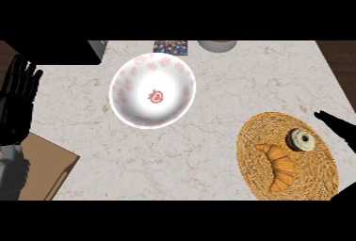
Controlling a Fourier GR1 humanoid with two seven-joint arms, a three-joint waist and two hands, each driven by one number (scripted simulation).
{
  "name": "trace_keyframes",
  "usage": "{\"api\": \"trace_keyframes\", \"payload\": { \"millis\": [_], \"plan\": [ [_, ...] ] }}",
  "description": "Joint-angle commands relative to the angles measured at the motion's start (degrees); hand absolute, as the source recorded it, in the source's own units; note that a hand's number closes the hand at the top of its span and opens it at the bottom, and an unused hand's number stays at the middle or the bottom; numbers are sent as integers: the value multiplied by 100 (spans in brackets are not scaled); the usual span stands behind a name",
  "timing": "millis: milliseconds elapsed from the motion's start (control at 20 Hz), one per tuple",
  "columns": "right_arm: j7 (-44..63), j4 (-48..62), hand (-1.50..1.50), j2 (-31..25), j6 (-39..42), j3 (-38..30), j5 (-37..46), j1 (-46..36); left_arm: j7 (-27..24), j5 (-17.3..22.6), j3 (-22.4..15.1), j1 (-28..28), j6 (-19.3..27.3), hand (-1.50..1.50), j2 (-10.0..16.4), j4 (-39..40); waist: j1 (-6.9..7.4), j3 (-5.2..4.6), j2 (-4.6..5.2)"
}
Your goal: Pick the cupcake from the placemat and place it in the bowl
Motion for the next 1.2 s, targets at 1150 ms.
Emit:
{"api": "trace_keyframes", "payload": {
  "millis": [1150],
  "plan": [
    [-2168,2447,-150,1338,-324,-263,2162,-545,60,-349,436,-127,-320,0,-282,28,-8,0,-3]
  ]
}}
